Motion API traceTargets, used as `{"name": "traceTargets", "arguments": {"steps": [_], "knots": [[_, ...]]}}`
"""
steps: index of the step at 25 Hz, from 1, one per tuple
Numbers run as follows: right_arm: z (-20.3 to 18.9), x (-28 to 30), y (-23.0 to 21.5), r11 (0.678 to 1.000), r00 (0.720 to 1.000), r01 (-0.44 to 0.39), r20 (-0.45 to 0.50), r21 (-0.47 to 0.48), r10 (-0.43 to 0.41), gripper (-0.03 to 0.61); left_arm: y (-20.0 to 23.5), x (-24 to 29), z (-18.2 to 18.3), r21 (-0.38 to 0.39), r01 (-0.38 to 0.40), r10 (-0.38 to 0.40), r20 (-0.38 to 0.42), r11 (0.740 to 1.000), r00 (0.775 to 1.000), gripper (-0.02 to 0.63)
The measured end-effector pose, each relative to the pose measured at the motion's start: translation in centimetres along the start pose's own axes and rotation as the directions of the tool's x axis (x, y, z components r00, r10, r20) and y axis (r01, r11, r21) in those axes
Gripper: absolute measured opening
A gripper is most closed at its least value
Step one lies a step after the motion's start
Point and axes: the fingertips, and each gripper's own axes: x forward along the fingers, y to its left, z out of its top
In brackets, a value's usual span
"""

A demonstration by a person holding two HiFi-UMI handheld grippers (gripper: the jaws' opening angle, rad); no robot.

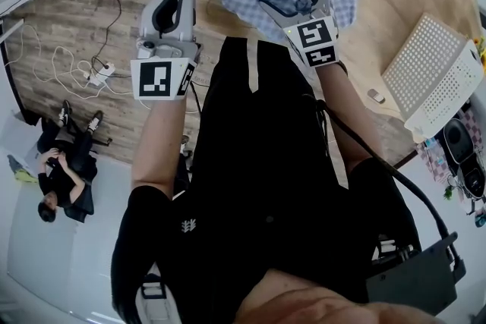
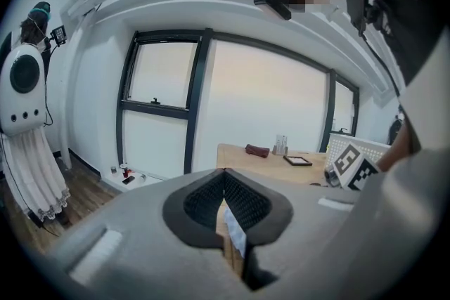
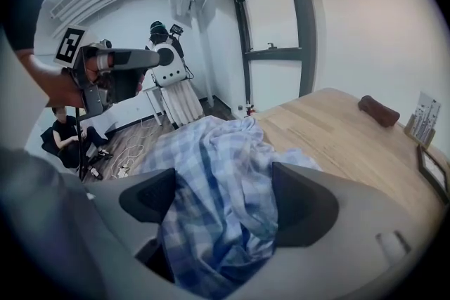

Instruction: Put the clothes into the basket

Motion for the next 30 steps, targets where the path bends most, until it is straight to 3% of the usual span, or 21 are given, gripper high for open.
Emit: {"name": "traceTargets", "arguments": {"steps": [9,19,24,30], "knots": [[-1.3,1.3,-0.1,1.000,0.997,-0.015,-0.070,0.003,0.015,0.403,0.3,0.3,-0.1,0.005,-0.007,0.007,-0.003,1.000,1.000,0.000],[-1.7,1.8,-0.9,1.000,0.994,-0.006,-0.110,0.002,0.006,0.253,0.0,0.1,0.4,0.008,-0.004,0.004,0.001,1.000,1.000,0.000],[-1.6,1.4,-0.9,1.000,0.995,0.000,-0.102,0.009,0.001,0.120,-0.3,0.1,1.1,0.011,0.003,-0.003,0.012,1.000,1.000,0.000],[-0.7,0.0,-0.4,0.999,0.999,0.007,-0.047,0.051,-0.005,0.091,-0.9,-0.5,2.1,0.025,0.009,-0.010,0.030,1.000,1.000,0.000]]}}
